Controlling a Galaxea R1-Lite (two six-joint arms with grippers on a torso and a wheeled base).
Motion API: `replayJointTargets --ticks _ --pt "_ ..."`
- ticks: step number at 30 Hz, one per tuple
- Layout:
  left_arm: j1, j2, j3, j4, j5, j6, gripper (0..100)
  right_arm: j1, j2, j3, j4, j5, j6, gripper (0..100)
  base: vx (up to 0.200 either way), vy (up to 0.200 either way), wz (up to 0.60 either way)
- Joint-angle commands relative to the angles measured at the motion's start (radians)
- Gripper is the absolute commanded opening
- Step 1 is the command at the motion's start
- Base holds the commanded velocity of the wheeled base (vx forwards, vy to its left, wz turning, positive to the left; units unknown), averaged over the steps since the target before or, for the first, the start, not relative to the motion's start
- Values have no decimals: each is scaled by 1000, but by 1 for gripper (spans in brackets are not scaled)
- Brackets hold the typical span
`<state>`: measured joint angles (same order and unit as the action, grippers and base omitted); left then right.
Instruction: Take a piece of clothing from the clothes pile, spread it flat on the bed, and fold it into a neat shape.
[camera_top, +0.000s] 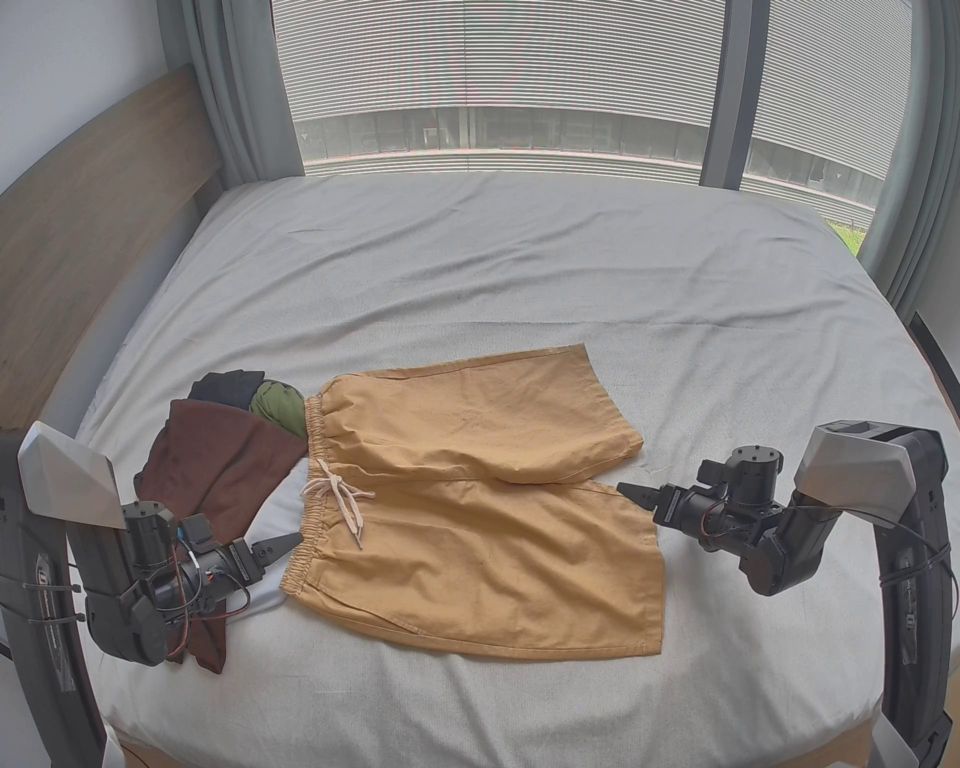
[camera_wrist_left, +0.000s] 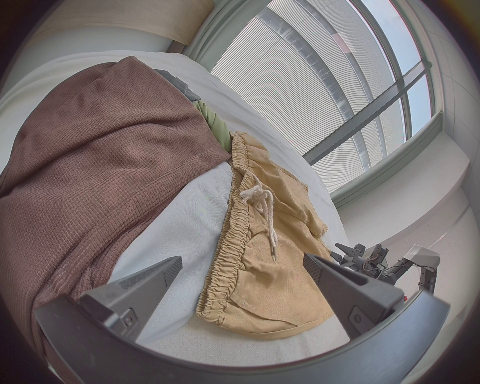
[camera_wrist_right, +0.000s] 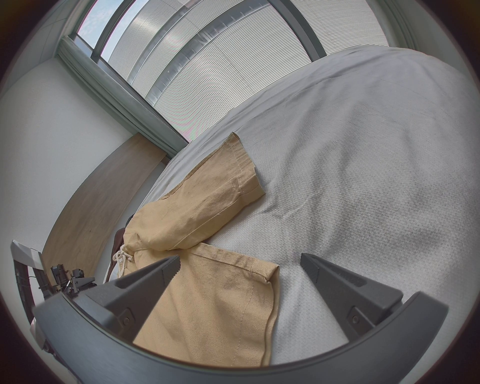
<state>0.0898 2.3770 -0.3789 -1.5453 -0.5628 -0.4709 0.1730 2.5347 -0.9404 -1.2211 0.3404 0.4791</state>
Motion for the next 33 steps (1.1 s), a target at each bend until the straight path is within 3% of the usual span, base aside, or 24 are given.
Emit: replayJointTargets --ticks 1,2,33 --pt "1 2 0 -1 0 -2 100 3 15 -15 2 0 -1 100 0 0 0" --pt "1 2 0 -1 0 -2 100 3 16 -17 2 0 -1 0 0 0 0" --pt "2 37 -3 -1 1 6 100 -40 1 -126 61 0 1 0 0 0 0"
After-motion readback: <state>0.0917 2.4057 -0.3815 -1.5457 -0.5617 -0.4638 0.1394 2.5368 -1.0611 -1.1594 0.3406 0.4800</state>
